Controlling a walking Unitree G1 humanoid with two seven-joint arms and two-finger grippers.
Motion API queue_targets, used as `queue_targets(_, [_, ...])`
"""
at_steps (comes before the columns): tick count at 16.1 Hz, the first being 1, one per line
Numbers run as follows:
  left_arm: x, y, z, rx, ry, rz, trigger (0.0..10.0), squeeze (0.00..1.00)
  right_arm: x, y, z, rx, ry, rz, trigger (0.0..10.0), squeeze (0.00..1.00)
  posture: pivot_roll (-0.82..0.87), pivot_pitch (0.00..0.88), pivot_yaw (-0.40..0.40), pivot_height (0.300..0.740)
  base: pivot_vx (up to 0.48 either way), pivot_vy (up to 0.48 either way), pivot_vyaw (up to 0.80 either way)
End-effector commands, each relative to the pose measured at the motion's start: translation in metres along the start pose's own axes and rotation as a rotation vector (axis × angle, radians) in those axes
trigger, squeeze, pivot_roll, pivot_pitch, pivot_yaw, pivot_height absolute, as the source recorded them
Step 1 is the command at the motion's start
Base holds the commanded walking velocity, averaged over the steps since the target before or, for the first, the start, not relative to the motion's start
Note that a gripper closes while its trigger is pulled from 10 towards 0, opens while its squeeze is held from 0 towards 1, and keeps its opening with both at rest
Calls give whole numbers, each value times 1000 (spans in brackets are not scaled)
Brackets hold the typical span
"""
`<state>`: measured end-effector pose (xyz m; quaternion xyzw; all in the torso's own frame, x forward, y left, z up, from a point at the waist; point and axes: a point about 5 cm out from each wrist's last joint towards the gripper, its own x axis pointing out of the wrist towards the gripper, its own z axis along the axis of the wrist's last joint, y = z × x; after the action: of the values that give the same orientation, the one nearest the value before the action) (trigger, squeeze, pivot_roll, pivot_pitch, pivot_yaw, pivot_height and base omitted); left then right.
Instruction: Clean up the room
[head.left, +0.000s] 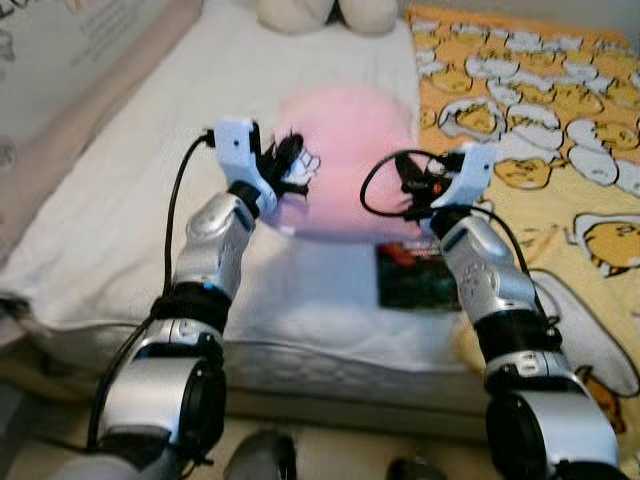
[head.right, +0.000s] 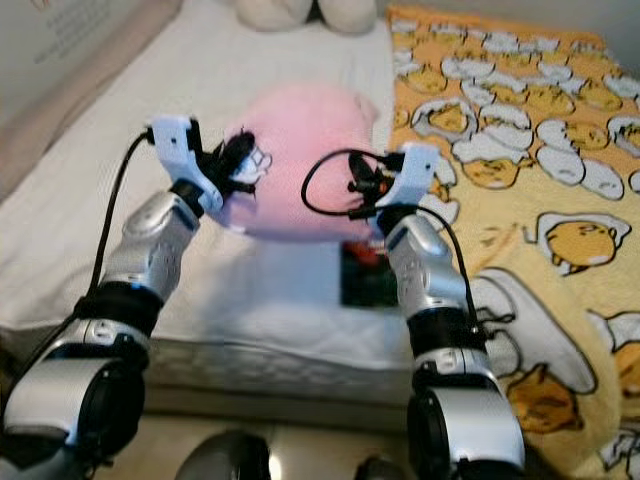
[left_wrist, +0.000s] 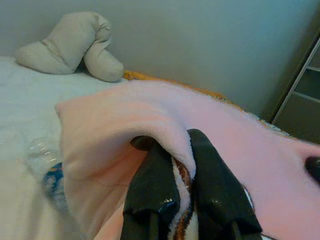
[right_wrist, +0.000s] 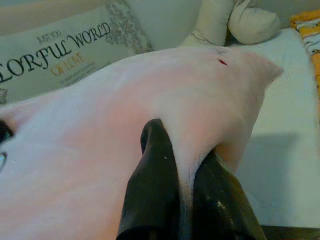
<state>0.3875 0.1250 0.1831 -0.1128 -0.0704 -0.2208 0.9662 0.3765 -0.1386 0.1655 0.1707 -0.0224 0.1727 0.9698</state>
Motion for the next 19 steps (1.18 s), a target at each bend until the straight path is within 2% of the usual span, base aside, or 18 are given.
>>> queue_targets(1, [-2, 10, 13, 26, -62, 39, 0, 0, -8, -25, 22, -13, -92, -93, 0, 0, -63, 0, 12, 740, 0, 480, 0])
queue_targets(3, [1, 8, 17, 33, -61, 5, 0, 0, -8, -23, 22, -45, -105, -71, 0, 0, -60, 0, 21, 740, 0, 480, 0])
queue_targets(6, [2, 10, 17, 36, -51, 14, 0, 0, -8, -23, 13, -23, -94, -80, 0, 0, -62, 0, 32, 740, 0, 480, 0])
queue_targets(8, [2, 11, 14, 9, -47, 44, 0, 0, -9, -23, 10, -20, -92, -78, 0, 0, -64, 0, 36, 740, 0, 480, 0])
queue_targets(11, [3, 5, 10, -12, -56, 43, 0, 0, -6, -24, 13, -23, -93, -74, 0, 0, -51, 0, 15, 740, 0, 480, 0])
queue_targets(15, [-1, 5, 6, -25, -70, 68, 0, 0, -2, -19, 10, -34, -72, -44, 0, 0, -31, 0, -8, 740, 0, 480, 0])
queue_targets(17, [-4, 4, 3, -8, -69, 72, 0, 0, 0, -18, 6, -54, -45, -42, 0, 0, -22, 0, -15, 740, 0, 480, 238])
queue_targets(19, [-6, 6, 1, 27, -62, 101, 0, 0, 1, -16, 2, -72, -27, -37, 0, 0, -16, 0, -17, 740, 0, 0, 491])
